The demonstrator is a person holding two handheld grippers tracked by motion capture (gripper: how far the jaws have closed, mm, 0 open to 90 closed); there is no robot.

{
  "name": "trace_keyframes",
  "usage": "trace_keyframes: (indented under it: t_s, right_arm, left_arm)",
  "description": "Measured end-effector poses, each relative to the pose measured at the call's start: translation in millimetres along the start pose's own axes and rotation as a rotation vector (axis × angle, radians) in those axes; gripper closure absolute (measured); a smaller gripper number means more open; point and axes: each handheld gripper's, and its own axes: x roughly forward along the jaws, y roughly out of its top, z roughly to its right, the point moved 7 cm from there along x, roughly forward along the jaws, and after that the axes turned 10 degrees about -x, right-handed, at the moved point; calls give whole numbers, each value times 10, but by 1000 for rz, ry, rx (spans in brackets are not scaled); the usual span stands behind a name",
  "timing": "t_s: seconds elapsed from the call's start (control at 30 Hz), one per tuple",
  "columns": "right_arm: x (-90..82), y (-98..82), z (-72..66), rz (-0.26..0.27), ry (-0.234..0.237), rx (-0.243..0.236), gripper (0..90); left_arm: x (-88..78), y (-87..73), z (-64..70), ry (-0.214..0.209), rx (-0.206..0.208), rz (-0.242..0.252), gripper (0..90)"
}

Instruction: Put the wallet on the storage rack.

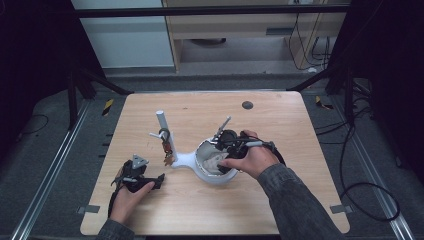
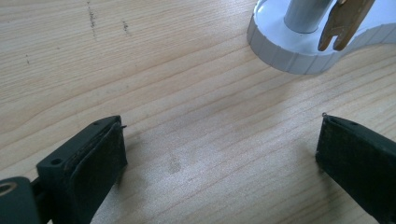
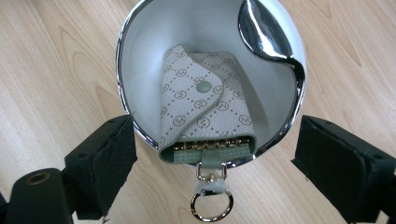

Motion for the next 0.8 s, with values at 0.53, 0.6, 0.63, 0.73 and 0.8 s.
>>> trace_keyframes:
  t_s: [0.53, 0.6, 0.63, 0.73, 0.8]
  right_arm:
    - [-154, -79, 72, 79, -33, 36, 55]
    - [-181, -97, 91, 93, -44, 44, 55]
    - [-196, -109, 104, 100, -51, 45, 55]
    - [-242, -157, 148, 120, -70, 59, 54]
    - [-269, -195, 177, 134, -86, 62, 61]
  left_arm:
    - [1, -2, 6, -3, 3, -2, 2]
    - [0, -3, 7, -2, 3, -4, 1]
    - [0, -4, 8, -3, 2, -4, 1]
    - [1, -4, 12, -3, 0, -3, 0]
    - [2, -4, 13, -4, 0, -3, 0]
